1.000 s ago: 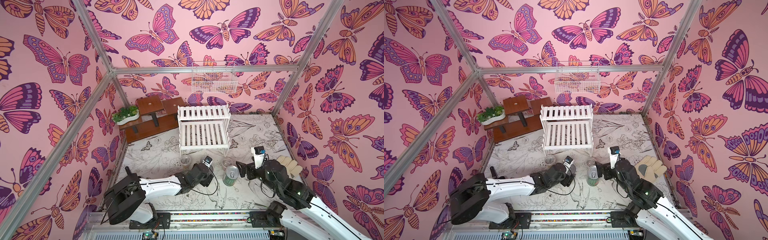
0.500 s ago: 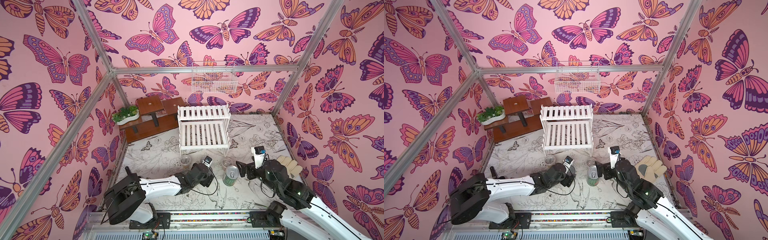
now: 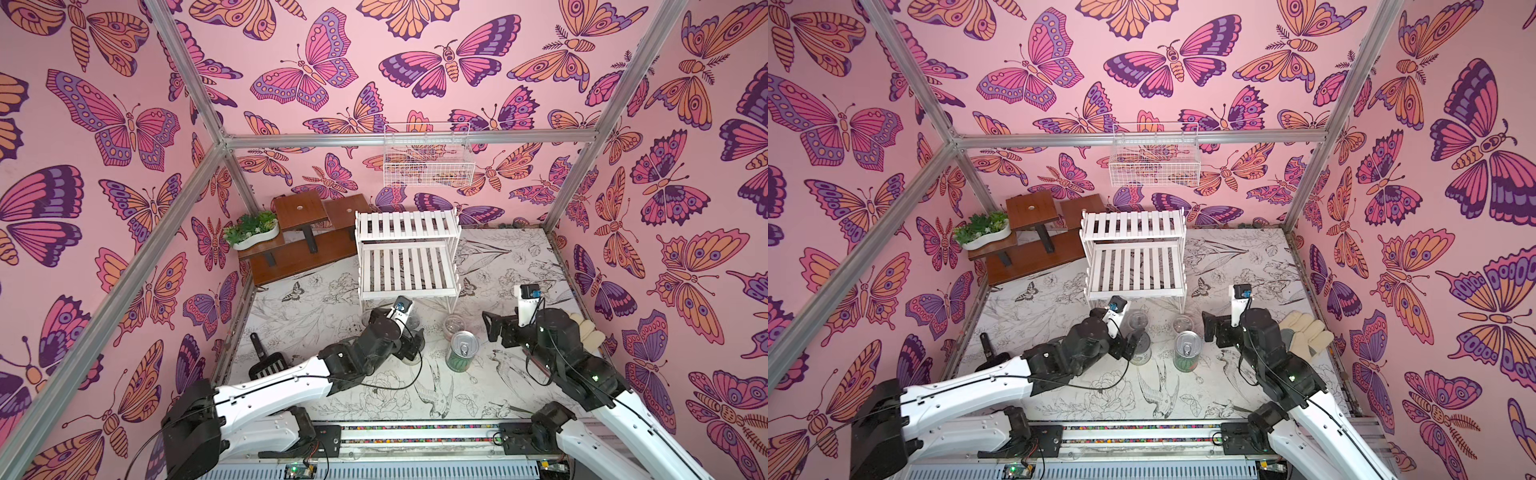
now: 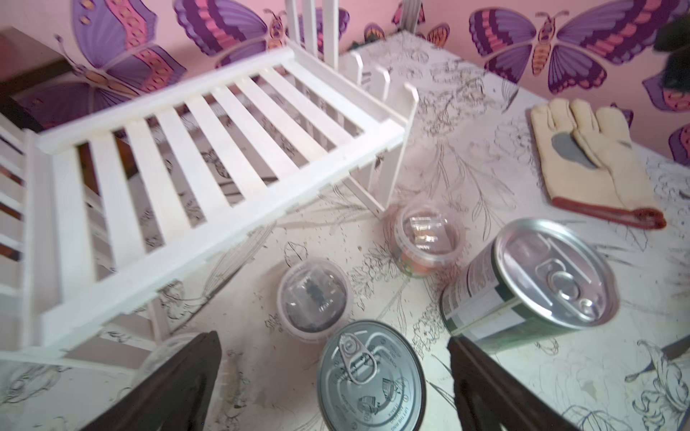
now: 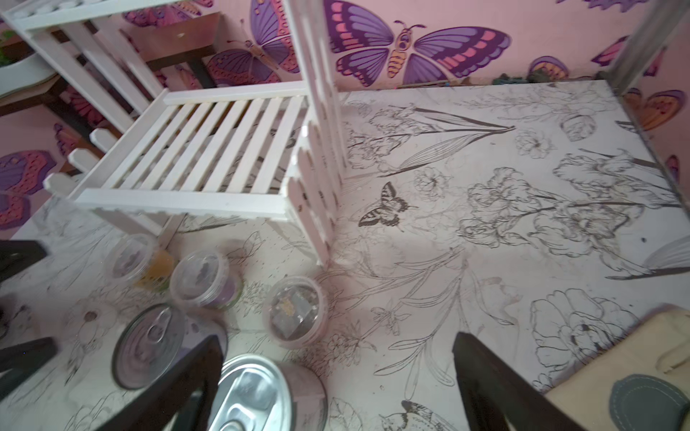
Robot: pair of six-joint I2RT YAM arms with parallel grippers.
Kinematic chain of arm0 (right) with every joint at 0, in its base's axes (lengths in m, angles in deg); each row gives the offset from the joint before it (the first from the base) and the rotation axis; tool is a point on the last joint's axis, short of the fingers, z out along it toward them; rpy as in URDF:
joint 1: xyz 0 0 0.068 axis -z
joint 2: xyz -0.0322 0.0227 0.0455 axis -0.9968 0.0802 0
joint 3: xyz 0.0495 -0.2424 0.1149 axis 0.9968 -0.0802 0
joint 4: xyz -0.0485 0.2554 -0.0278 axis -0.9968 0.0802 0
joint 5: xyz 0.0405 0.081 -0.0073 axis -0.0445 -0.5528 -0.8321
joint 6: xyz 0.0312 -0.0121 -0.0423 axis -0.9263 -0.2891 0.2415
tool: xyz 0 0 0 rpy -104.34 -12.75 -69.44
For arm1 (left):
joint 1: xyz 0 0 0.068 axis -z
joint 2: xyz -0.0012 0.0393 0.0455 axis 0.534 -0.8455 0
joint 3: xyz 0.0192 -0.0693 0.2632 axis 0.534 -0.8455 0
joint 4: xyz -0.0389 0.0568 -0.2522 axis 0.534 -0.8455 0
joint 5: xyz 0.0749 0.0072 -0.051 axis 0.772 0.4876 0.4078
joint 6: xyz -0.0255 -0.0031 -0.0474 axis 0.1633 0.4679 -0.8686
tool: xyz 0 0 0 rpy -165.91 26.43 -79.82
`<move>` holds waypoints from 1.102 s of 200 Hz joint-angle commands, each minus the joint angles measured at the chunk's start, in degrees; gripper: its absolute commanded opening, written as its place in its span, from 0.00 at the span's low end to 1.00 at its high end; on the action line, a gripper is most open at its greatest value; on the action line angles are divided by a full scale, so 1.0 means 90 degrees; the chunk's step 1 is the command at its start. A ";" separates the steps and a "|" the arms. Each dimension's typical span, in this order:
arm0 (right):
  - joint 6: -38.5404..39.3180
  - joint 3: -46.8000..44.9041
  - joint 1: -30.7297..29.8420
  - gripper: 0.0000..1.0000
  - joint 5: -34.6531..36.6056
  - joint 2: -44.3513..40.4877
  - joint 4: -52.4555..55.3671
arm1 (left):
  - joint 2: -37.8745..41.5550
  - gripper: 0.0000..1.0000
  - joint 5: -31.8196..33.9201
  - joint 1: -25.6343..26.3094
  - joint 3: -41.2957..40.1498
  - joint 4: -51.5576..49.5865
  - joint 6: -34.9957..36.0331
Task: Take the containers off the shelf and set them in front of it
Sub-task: Reset both arms
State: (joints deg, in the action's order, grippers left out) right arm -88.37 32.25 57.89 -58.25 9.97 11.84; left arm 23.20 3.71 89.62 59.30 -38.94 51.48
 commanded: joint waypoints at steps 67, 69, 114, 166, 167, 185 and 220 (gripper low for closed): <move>0.0601 -0.0109 0.1810 0.99 0.0352 0.1234 -0.1261 | 0.2282 1.00 -0.0142 -0.2878 -0.0394 -0.1511 0.0363; 0.0598 -0.0138 0.1820 0.99 0.0426 0.1271 -0.1316 | 0.2301 1.00 -0.0159 -0.2947 -0.0434 -0.1502 0.0367; 0.1229 -0.1273 0.1973 0.99 0.1609 0.2240 -0.3915 | 0.2673 0.99 -0.0234 -0.4267 -0.1596 -0.0094 0.0370; 0.1223 -0.1370 0.2429 0.99 0.1865 0.3761 -0.5241 | 0.1703 1.00 -0.1027 -0.6036 -0.2641 0.2520 0.0385; 0.1223 -0.1377 0.2425 0.99 0.1868 0.3780 -0.5269 | 0.1665 0.99 -0.1043 -0.6057 -0.2649 0.2555 0.0383; 0.1292 -0.1494 0.2431 0.99 0.1928 0.4070 -0.5862 | 0.0986 0.99 -0.1233 -0.6379 -0.2702 0.3253 0.0350; 0.1577 -0.1532 0.2425 0.99 0.1822 0.4540 -0.6578 | -0.0302 0.99 -0.1492 -0.6644 -0.2763 0.4453 0.0229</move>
State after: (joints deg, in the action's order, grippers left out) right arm -76.59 18.63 79.42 -42.27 48.83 -40.31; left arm 26.02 -6.24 30.87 35.76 -10.92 54.21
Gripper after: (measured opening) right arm 0.993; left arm 0.995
